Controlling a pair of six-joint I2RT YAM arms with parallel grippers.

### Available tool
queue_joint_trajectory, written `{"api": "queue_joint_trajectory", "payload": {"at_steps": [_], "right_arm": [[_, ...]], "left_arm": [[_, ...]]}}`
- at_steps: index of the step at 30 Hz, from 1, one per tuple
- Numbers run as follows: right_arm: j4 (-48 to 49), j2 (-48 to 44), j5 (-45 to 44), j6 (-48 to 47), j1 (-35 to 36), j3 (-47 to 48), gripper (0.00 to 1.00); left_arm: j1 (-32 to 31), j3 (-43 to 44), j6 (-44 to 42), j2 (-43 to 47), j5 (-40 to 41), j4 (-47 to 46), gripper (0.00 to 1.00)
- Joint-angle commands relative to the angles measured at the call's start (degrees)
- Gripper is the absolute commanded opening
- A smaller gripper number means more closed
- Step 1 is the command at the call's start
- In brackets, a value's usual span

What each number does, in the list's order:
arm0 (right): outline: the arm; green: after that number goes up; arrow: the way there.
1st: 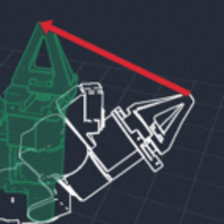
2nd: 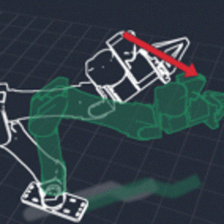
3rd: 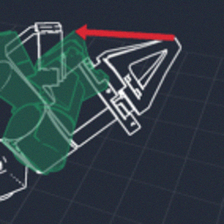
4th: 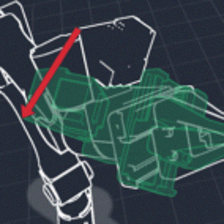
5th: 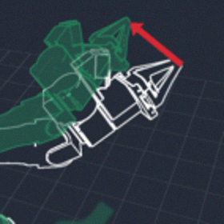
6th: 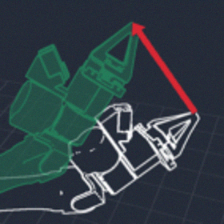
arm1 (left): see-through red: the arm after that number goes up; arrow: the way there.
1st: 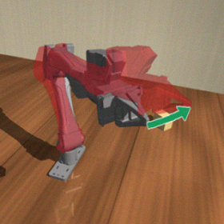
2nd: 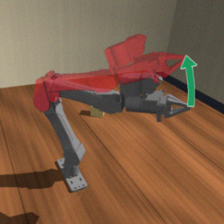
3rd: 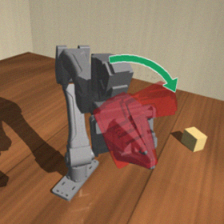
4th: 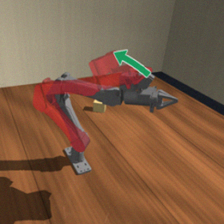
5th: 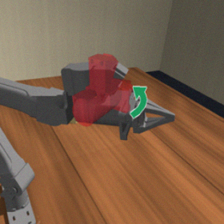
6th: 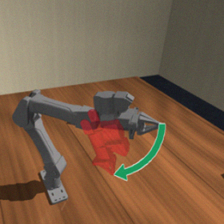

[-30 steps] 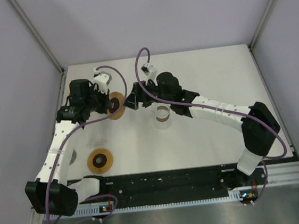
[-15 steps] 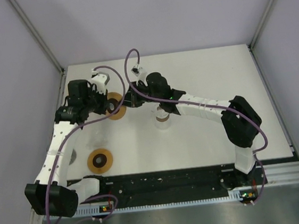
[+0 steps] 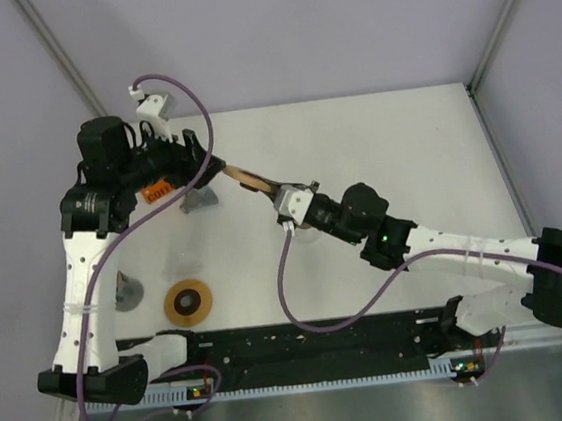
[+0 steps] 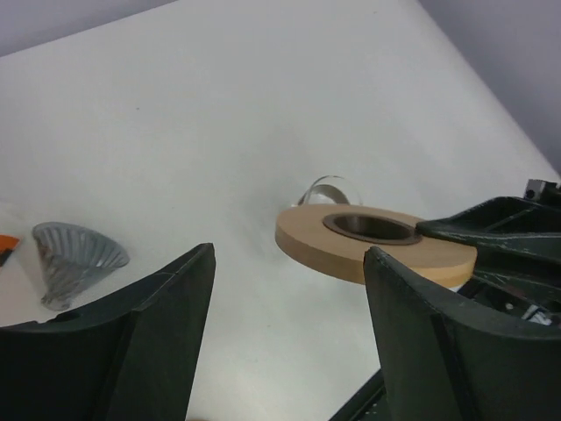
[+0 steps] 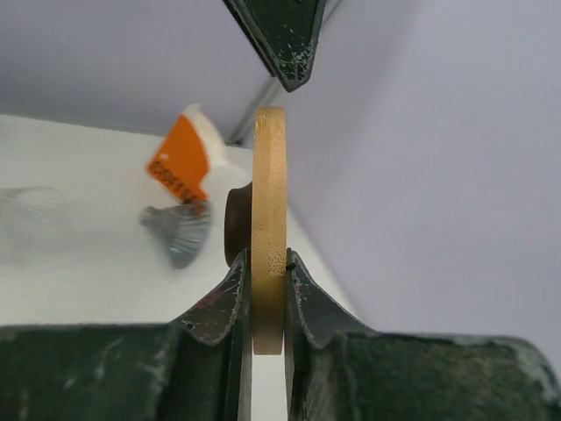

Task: Place the coffee filter in the dripper

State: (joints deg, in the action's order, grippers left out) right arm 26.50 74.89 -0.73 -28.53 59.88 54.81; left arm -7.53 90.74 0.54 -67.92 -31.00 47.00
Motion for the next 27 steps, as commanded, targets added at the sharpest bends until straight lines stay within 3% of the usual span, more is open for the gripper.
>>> {"api": "queue_joint_trajectory", "payload": {"at_steps": [1, 7, 15, 16, 19, 22, 26, 27], "right_arm": [[16.03, -1.94, -6.81, -35.85, 1.03, -4.79, 0.0], [26.92, 0.42, -13.76, -57.39, 3.75, -7.87, 0.0], [37.31, 6.84, -15.09, -71.92, 7.09, -8.49, 0.0], [37.13, 7.19, -15.09, -72.27, 7.36, -8.31, 0.0], [36.6, 7.63, -14.83, -71.49, 7.62, -8.05, 0.0], [35.47, 7.2, -15.0, -68.77, 7.62, -7.79, 0.0], [28.63, 5.45, -15.96, -59.91, 7.97, -6.65, 0.0], [26.26, 4.83, -17.1, -55.79, 8.24, -5.77, 0.06]], "left_arm": [[0.15, 1.38, 11.05, -1.16, -13.97, -1.11, 0.75], [0.15, -2.05, 18.35, -1.51, -20.49, -6.48, 0.77], [0.15, -8.82, 25.74, -3.27, -24.98, -14.48, 0.75], [0.15, -8.83, 25.92, -3.44, -25.16, -14.74, 0.71], [0.15, -9.09, 26.01, -3.53, -25.07, -15.27, 0.31], [0.15, -9.88, 26.01, -3.45, -24.98, -15.54, 0.0], [0.15, -11.19, 26.71, -3.36, -25.25, -16.33, 0.0], [0.15, -11.46, 26.71, -3.36, -24.98, -16.42, 0.0]]}}
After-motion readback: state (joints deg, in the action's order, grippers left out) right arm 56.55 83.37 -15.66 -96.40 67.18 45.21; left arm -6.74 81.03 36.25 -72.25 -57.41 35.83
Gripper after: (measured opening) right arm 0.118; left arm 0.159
